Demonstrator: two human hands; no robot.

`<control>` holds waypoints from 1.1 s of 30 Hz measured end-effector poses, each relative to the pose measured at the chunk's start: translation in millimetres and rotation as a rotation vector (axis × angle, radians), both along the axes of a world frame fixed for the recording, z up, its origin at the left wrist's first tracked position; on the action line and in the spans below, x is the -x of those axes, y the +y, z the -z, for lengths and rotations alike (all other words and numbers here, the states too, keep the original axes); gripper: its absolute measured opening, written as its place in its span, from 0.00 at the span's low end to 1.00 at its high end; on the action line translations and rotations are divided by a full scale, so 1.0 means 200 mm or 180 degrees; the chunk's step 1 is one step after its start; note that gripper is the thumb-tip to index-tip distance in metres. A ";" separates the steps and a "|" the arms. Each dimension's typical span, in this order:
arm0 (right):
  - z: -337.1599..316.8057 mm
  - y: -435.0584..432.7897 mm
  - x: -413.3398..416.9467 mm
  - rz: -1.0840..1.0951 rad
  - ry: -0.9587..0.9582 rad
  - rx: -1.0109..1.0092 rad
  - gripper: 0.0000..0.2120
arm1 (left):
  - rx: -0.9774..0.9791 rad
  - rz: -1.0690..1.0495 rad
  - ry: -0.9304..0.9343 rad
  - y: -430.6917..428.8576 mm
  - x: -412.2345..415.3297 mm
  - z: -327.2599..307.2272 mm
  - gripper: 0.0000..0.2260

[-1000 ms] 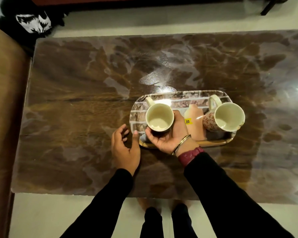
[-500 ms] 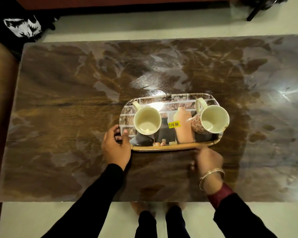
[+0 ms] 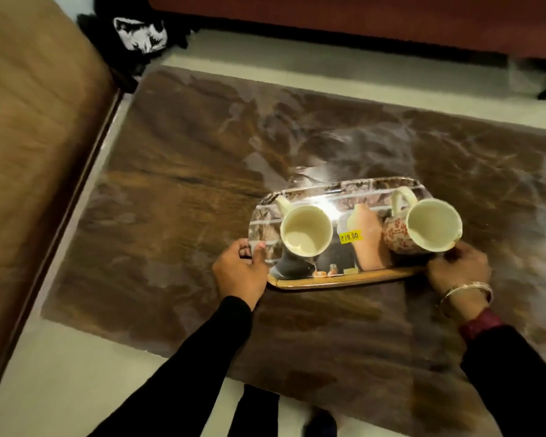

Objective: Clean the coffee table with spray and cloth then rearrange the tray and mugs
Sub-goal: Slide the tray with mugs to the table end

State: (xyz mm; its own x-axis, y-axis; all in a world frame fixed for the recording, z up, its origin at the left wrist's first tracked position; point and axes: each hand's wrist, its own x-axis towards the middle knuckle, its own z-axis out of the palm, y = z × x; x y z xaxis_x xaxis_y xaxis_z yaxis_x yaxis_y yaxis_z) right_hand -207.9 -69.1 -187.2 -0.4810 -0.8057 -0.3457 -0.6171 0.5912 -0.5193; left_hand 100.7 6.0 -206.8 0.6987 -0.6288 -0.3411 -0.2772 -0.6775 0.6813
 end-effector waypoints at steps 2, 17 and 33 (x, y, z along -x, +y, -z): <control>0.00 -0.16 -0.16 -0.0307 0.0002 0.0032 0.15 | -0.0001 -0.0310 0.0170 0.03 -0.11 0.01 0.09; -0.07 -1.13 -1.55 -0.2255 0.0187 0.0360 0.11 | 0.0516 -0.1575 0.1347 0.00 -0.69 -0.03 0.09; -0.02 -1.40 -2.30 -0.3058 0.0412 0.0463 0.12 | 0.0802 -0.2370 0.1445 -0.14 -0.99 -0.02 0.09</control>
State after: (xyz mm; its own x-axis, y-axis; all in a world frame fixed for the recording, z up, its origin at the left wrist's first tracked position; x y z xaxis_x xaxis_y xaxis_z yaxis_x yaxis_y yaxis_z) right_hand 252.5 -348.9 -182.5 0.3747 -0.9047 -0.2028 -0.8595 -0.2569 -0.4419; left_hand 299.2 -22.7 -201.9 0.7864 -0.1617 -0.5962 0.5040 -0.3901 0.7706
